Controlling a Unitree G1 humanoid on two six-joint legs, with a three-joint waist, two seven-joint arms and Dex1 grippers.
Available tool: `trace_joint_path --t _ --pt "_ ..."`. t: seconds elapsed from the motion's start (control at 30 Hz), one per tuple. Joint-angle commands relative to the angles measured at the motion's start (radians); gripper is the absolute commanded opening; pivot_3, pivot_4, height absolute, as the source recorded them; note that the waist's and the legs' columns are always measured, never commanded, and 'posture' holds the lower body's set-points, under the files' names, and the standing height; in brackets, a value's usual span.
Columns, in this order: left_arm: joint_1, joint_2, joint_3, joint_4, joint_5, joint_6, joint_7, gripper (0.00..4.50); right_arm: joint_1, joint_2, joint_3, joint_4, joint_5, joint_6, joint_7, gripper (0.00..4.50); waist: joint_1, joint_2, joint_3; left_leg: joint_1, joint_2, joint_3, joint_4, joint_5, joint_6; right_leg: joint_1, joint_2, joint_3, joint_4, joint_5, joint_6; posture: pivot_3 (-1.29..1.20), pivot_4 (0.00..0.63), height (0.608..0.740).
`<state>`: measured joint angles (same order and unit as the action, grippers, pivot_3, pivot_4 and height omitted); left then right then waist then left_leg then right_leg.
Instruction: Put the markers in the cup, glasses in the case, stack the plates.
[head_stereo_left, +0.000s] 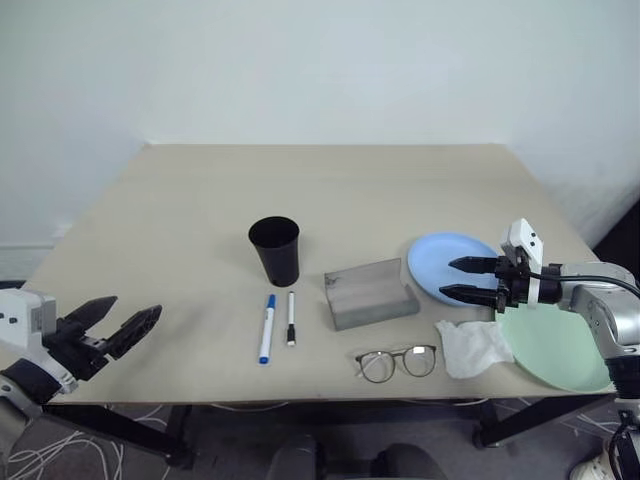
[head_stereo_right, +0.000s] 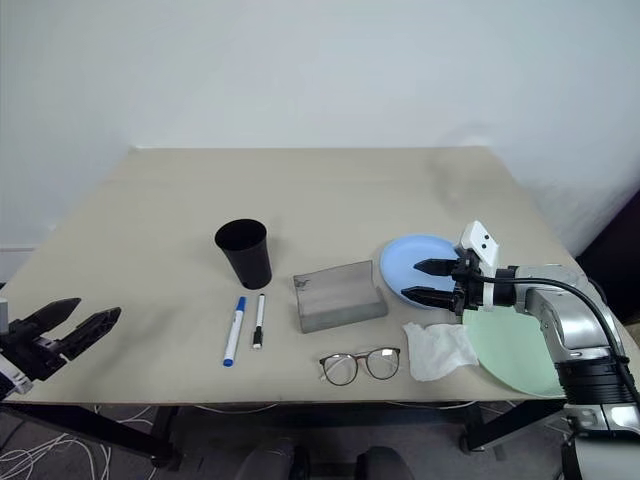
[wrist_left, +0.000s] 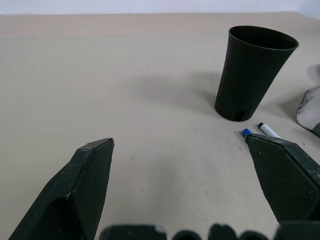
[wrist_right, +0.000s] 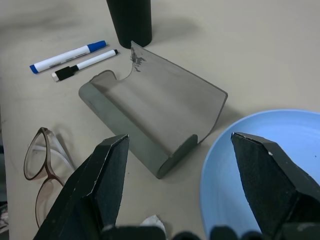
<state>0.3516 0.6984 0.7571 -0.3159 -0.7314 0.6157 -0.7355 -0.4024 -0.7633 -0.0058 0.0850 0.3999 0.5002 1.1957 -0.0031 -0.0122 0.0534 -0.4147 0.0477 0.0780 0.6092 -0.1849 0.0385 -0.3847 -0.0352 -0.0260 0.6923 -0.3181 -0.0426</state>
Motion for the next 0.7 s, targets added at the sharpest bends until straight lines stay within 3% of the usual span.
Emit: trace_joint_path --t 0.03,0.33,0.7 --pt "-0.005 -0.003 0.02 -0.043 -0.023 -0.005 0.01 4.47 -0.004 -0.008 -0.01 -0.028 0.025 0.01 0.02 3.54 -0.001 0.0 0.0 0.0 0.0 0.0 0.0 0.0 0.0 0.0 0.0 0.0 0.0 0.0 0.0 0.0 0.0 0.74" --pt "-0.025 0.018 0.004 -0.025 -0.028 0.002 -0.004 4.47 -0.017 -0.023 -0.03 -0.011 0.019 0.011 0.032 3.54 -0.001 0.0 0.0 0.0 0.0 0.0 0.0 0.0 0.0 0.0 0.0 0.0 0.0 0.0 0.0 0.0 0.0 0.74" --pt "-0.122 0.028 -0.116 0.005 -0.01 -0.003 -0.016 4.47 -0.017 -0.083 -0.064 0.044 -0.009 -0.021 0.014 3.54 -0.001 0.0 0.0 0.0 0.0 0.0 0.0 0.0 0.0 0.0 0.0 0.0 0.0 0.0 0.0 0.0 0.0 0.74"
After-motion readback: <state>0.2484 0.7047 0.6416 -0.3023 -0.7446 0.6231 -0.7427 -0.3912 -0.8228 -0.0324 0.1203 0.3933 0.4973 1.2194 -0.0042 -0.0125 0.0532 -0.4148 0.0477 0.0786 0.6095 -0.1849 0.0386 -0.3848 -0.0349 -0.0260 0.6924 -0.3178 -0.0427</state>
